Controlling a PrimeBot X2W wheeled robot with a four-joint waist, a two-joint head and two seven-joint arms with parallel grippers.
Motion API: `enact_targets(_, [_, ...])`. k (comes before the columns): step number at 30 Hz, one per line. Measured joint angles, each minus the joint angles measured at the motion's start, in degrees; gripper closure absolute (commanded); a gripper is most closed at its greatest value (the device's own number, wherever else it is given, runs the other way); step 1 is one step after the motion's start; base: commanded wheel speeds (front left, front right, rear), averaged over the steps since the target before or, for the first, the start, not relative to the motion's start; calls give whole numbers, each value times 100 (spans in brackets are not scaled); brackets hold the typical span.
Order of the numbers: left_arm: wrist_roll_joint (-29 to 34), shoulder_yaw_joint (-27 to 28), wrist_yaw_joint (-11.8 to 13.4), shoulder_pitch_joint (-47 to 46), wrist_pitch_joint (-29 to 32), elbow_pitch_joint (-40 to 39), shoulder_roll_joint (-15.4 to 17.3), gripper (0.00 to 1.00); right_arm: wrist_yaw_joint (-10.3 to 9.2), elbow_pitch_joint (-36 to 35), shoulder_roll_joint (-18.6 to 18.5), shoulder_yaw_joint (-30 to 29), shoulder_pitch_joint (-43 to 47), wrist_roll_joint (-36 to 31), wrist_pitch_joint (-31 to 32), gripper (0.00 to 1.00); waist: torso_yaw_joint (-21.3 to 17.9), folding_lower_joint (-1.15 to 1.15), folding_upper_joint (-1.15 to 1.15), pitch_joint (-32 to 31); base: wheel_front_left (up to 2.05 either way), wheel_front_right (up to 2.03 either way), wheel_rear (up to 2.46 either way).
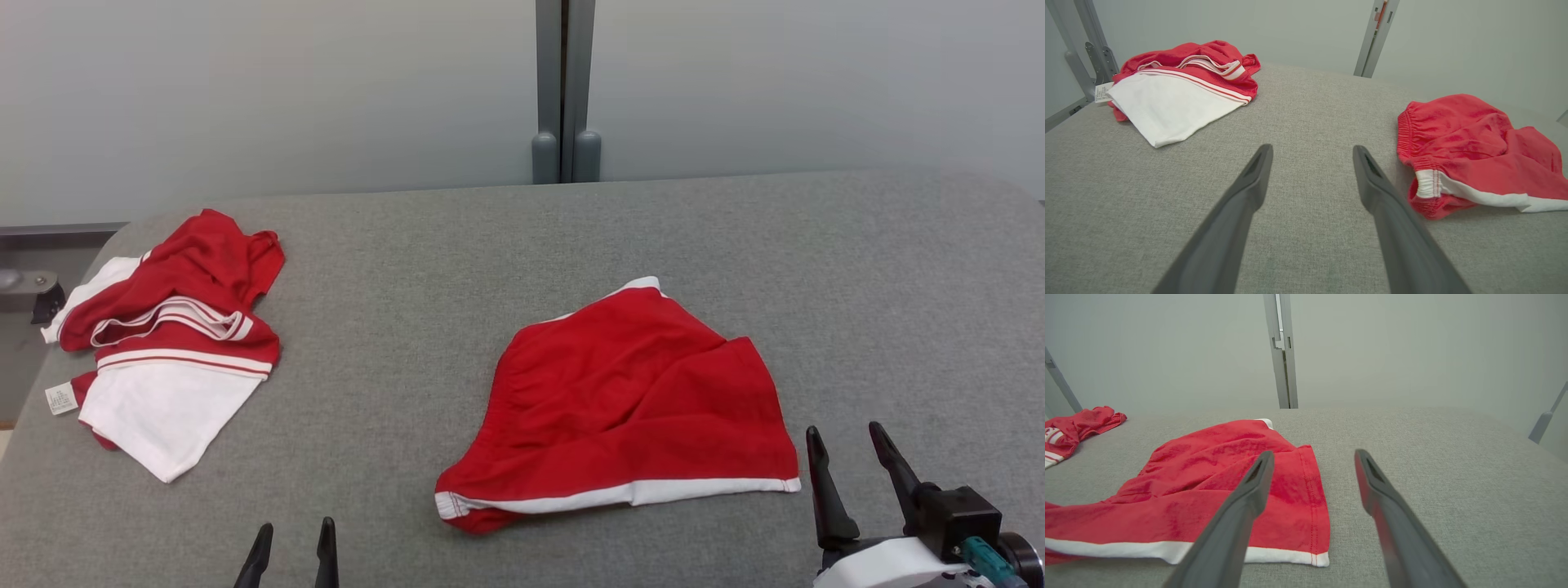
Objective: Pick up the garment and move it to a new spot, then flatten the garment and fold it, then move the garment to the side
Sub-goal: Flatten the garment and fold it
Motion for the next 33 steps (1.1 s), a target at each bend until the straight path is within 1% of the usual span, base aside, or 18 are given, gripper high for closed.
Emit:
enact_targets(3, [-64,-97,-19,-12,0,4,-10,0,0,157,-5,-29,-36,77,1,0,-31,0,0,2,0,0,0])
enact_targets(6, [-167,-358,-22,-69,0,120,-15,0,0,334,-4,-37,-273,29,-1,0,-90,0,0,11,0,0,0])
enact_targets(7, [-263,-469,-25,-110,4,245,-20,0,0,541,-11,-8,-355,-41,2,0,-115,0,0,15,0,0,0])
enact_targets(8, [-327,-609,-25,-144,155,366,-20,0,0,742,-26,43,-406,-113,91,0,-140,0,0,20,0,0,0])
enact_targets(9, [-369,-799,-25,-191,315,419,-7,0,0,934,-53,110,-477,-149,300,0,-165,0,0,26,0,0,0])
enact_targets(13, [-624,-1145,-27,-446,916,425,63,0,0,1395,-264,244,-865,-165,1078,0,-224,0,0,87,0,0,0])
enact_targets(16, [-899,-1189,-27,-517,1267,374,89,0,0,1726,-342,365,-1062,-178,1568,0,-245,0,0,157,0,0,0])
enact_targets(19, [-923,-1176,-25,-600,1463,376,166,0,0,1985,-352,550,-1240,-137,1811,0,-264,0,0,224,0,0,0])
enact_targets(23, [-1074,-1163,-19,-610,1566,349,177,0,0,2286,-347,638,-1441,-98,1880,0,-297,0,0,300,0,0,0])
enact_targets(27, [-1356,-1206,-20,-692,1685,270,171,0,0,2549,-313,673,-1642,-87,1805,0,-307,0,0,388,0,0,0])
enact_targets(33, [-1449,-1255,-20,-817,1742,303,242,0,0,2910,-260,755,-1842,-76,1640,0,-301,0,0,472,0,0,0])
